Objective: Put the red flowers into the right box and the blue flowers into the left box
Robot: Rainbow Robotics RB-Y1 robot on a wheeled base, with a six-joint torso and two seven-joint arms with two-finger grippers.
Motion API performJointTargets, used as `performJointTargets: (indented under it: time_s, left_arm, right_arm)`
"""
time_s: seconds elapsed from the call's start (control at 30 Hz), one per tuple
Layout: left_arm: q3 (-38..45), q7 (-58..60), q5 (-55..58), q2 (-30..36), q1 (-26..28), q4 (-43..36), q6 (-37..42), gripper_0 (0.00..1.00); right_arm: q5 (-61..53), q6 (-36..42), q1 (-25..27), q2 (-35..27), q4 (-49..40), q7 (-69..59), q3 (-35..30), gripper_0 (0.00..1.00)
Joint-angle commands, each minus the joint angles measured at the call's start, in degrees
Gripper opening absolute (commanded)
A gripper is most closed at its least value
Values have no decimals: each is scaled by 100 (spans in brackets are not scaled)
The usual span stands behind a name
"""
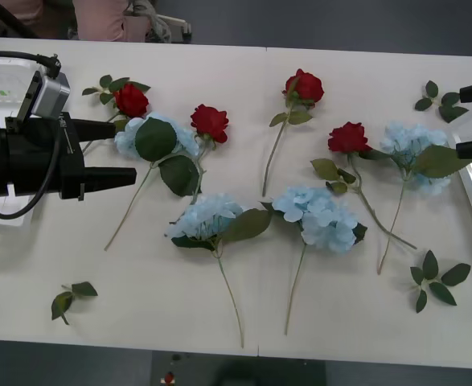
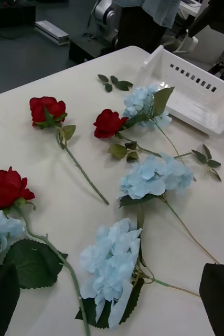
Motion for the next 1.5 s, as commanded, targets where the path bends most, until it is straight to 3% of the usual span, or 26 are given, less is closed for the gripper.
performJointTargets:
  time_s: [0.03,1.23,1.37,1.4,1.5]
  left_arm:
    - [119,-59,26,59,-102,-75,-32,100]
    - [58,-86,343,-108,12,-75,-59,100]
    - [66,-77,975,332,30,83,-401,100]
    - [75,-77,1090,596,12,197,-472,100]
    - [75,-68,1591,1123,-111,689,-480,100]
  right_arm:
    - [-47,-25,-77,-162,-198,173,-26,100]
    - [-47,-25,-77,-162,-198,173,-26,100]
    - [-47,-25,-77,-162,-198,173,-26,100]
    - [-21,18,283,-39,-57,173,71,100]
    - [-3,-17,345,-110,-13,173,133,100]
